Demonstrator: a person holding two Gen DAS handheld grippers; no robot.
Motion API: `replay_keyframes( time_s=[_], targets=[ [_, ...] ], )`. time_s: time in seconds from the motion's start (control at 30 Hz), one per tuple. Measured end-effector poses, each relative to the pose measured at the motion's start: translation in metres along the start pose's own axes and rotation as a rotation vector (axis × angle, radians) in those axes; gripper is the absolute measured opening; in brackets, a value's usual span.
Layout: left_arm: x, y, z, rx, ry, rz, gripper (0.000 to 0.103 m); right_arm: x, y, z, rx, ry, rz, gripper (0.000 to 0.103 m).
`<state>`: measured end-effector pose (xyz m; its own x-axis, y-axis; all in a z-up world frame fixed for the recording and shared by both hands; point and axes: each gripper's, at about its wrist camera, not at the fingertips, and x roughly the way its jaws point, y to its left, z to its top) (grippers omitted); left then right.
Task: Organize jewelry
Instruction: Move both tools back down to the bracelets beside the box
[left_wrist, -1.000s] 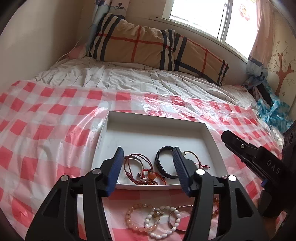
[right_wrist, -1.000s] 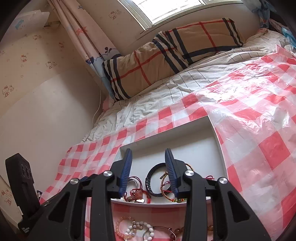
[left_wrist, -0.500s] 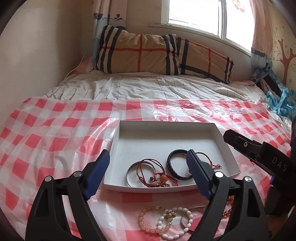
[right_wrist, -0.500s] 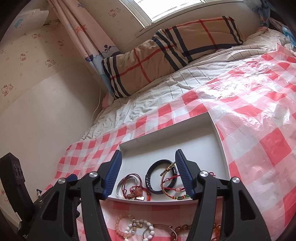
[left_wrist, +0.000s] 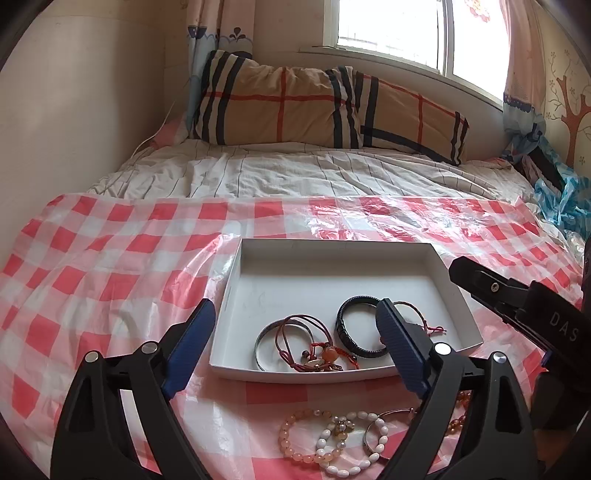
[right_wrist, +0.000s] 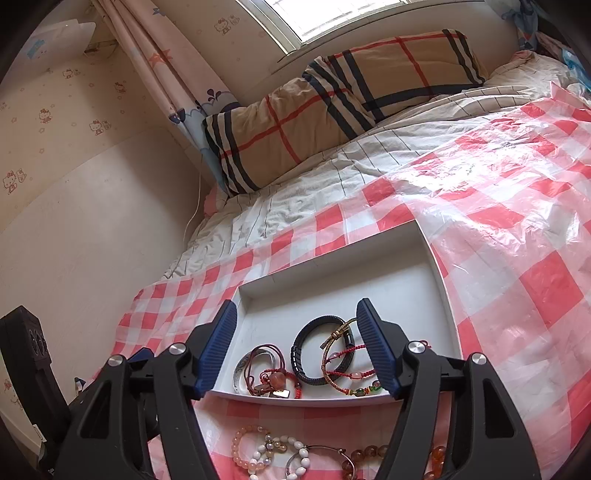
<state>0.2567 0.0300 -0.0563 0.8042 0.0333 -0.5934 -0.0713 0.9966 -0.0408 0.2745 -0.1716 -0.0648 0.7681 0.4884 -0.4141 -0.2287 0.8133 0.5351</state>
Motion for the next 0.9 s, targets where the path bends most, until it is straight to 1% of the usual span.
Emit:
replay_keyframes(
  time_s=[0.33,0.43,0.57,0.63,0.7,0.8,0.9],
  targets=[
    [0.001,0.003,-0.001,0.002,0.007,-0.001,0.087,-0.001,0.000,0.001,-0.002,-0.002,0.000,0.067],
    [0.007,0.013,-0.003,0.003,0.045,-0.022,0.088,-0.006,-0.004,0.002,-0.008,0.001,-0.017,0.067],
    [0.020,0.037,-0.004,-0.022,0.144,-0.045,0.088,-0.024,-0.017,0.004,0.016,0.018,-0.057,0.067],
    [0.023,0.050,-0.006,-0.041,0.185,-0.056,0.088,-0.031,-0.027,0.001,0.019,0.049,-0.094,0.067],
    [0.024,0.053,-0.006,-0.030,0.211,-0.065,0.088,-0.033,-0.033,-0.003,0.012,0.098,-0.126,0.067],
    [0.023,0.052,-0.009,0.033,0.232,-0.062,0.088,-0.034,-0.035,-0.020,-0.018,0.159,-0.140,0.067],
    [0.024,0.044,-0.016,0.105,0.269,-0.075,0.088,-0.029,-0.021,-0.041,-0.092,0.234,-0.139,0.067]
  ],
)
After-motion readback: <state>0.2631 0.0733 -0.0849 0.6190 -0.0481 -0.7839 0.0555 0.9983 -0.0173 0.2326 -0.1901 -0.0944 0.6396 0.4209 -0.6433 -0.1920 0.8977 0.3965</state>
